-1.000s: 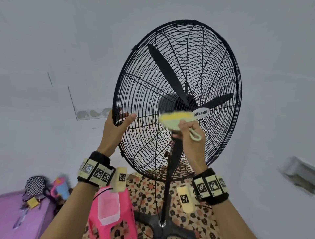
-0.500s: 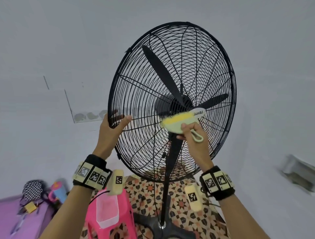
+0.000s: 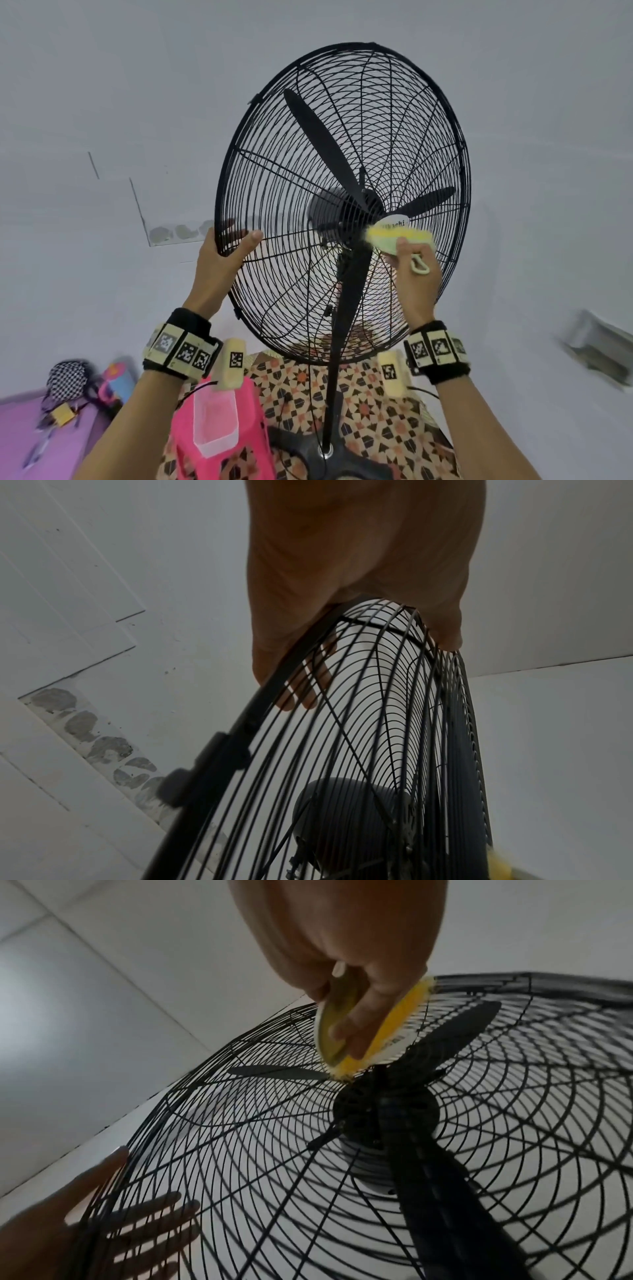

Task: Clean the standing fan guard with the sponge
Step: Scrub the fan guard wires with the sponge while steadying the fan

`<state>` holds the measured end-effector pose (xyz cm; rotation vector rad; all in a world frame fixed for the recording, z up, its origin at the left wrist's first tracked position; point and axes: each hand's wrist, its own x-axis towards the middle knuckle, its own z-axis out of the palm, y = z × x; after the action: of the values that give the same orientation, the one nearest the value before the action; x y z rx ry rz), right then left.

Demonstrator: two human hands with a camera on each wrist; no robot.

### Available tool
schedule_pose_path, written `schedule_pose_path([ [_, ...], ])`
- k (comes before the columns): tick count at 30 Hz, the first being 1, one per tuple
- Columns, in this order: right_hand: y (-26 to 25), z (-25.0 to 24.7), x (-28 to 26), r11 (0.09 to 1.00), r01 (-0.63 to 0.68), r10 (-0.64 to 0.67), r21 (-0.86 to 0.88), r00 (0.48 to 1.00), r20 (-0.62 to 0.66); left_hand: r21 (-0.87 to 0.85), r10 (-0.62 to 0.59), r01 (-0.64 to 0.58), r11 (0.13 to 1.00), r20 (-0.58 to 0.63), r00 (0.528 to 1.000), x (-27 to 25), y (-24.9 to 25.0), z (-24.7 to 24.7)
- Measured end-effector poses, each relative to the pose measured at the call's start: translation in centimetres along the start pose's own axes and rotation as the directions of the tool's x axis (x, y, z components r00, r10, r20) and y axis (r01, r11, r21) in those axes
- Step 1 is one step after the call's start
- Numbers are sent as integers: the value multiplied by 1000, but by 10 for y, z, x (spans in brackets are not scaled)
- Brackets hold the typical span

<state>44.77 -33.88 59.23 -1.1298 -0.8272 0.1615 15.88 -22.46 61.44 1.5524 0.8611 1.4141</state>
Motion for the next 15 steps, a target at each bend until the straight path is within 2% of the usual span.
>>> schedule_pose_path([
  [1, 2, -4, 5, 1000, -2, 3, 25, 1000, -16, 1, 3, -3, 1000, 2, 1000, -1, 0, 0],
  [3, 2, -8, 7, 997, -9, -1, 78, 993, 119, 0, 10, -10, 1000, 4, 1000, -2, -1, 0],
  [5, 2, -8, 3, 999, -3, -6, 32, 962, 275, -8, 7, -7, 1000, 1, 1000, -2, -2, 2],
  [6, 4, -8, 4, 1000, 15, -13, -4, 960, 281, -12, 3, -3, 1000, 0, 1000, -1, -2, 2],
  [7, 5, -8, 8, 999, 26, -17, -36, 972, 236, -12, -1, 1, 1000, 1, 1000, 0, -2, 2],
  [9, 9, -11, 20, 997, 36, -32, -75, 998, 49, -3, 1, -1, 1000, 2, 1000, 2, -2, 1],
  [11, 9, -14, 28, 1000, -5, 5, -4, 998, -70, 11, 15, -15, 1000, -5, 1000, 2, -2, 1],
  [12, 7, -13, 27, 998, -22, 25, 62, 999, -43, 16, 25, -25, 1000, -12, 1000, 1, -3, 2],
  [13, 4, -11, 23, 995, -35, 31, 97, 999, 40, 20, 34, -33, 999, -18, 999, 1, -3, 3],
  [15, 1, -5, 14, 998, -28, 16, 49, 976, 219, 24, 39, -38, 999, -24, 999, 0, -5, 3],
])
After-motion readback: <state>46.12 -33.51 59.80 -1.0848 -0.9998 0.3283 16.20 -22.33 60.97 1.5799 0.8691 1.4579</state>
